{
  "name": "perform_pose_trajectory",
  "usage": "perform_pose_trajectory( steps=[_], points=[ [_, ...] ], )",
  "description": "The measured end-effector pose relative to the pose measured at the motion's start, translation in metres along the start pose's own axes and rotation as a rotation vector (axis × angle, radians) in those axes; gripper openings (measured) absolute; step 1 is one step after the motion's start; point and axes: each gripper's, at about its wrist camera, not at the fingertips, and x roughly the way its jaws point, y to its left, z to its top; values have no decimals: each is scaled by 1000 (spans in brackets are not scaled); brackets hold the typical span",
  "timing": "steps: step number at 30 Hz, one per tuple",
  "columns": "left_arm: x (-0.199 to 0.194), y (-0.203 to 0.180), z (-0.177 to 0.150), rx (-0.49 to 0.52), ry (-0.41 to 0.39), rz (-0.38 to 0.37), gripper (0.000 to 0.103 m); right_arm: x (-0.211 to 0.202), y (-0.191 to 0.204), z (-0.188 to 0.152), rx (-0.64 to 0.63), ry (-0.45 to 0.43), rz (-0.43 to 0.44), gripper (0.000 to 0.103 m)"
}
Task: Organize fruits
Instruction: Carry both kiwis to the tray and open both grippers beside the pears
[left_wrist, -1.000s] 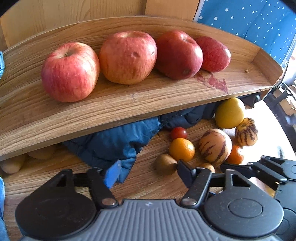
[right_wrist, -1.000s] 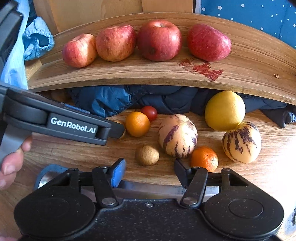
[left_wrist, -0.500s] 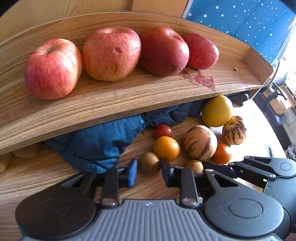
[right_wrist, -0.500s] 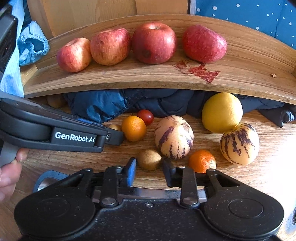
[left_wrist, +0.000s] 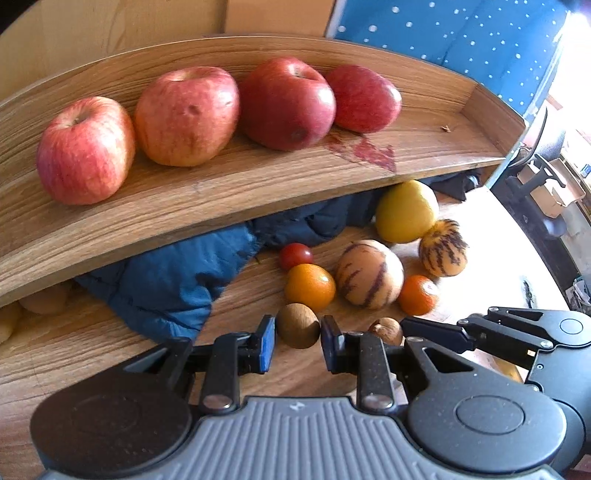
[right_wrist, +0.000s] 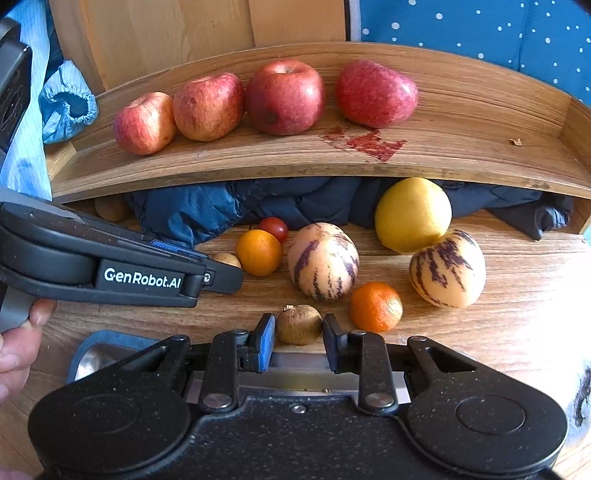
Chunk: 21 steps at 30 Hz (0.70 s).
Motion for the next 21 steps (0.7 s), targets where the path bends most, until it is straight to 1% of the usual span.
perform_pose_trajectory(
  steps=[1, 5, 9, 10, 11, 15, 21],
  points=[
    [0, -2, -1, 1, 0, -1, 29, -1, 0, -1, -3, 2, 1, 30],
    [0, -5, -3, -5, 11, 17, 29, 3, 0, 0, -15, 23, 1, 36],
    [-1, -2, -5, -13, 15, 26, 29, 10, 0, 2, -25, 35, 5, 36],
    [-1, -1, -5, -14, 15, 27, 29, 10, 0, 2, -26, 35, 7, 34],
    [-2, 0, -5, -16, 14, 28, 29, 10, 1, 2, -29, 32, 10, 31],
    [-6, 2, -5, -15, 7, 30, 28, 6, 3, 0, -44, 14, 13, 31],
    [-13, -6, -7, -9, -9, 11, 28, -20, -6, -4, -26, -36, -5, 31]
  ],
)
